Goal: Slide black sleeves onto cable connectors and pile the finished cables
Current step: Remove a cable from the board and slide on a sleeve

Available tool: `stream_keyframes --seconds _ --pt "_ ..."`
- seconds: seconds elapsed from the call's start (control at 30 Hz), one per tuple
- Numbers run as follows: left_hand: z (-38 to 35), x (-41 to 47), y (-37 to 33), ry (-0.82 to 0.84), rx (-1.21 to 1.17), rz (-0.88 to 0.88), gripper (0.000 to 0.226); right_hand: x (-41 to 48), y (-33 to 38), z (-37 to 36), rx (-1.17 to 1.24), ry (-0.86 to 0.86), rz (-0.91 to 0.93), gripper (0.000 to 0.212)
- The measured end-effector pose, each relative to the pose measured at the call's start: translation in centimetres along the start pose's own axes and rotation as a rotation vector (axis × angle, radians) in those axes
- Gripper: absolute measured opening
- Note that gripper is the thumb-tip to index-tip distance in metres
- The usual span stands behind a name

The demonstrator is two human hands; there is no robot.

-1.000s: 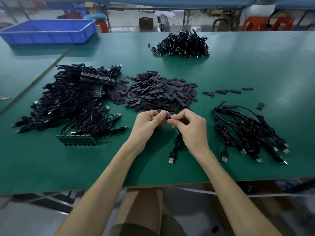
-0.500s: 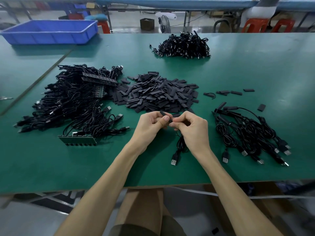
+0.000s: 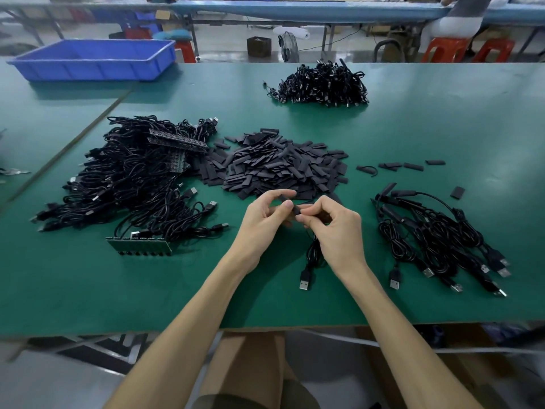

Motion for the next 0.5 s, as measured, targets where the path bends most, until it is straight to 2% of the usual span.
stream_keyframes --seconds 0.13,0.33,0.5 --pt "0.12 0.09 0.06 -0.021 0.025 0.001 0.029 -0.02 0.07 -0.07 -0.024 0.013 0.028 0.017" --pt "0.09 0.21 -0.04 -0.072 0.053 -0.02 0.027 -0.09 0.08 -0.44 -0.028 0.068 0.055 0.015" --pt "0.5 0.04 -0.1 -0.056 -0.113 -0.012 0.029 -0.1 0.14 -0.67 0.03 0.086 0.021 0.018"
Point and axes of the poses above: each hand's wrist, its own x-axis towards the middle knuckle, its own z-axis out of the back of the hand, y = z × x, the point moved 5 cm from there along x, towards the middle knuckle, and after that the axes turned 7 degrees about z, right-handed, at the moved point
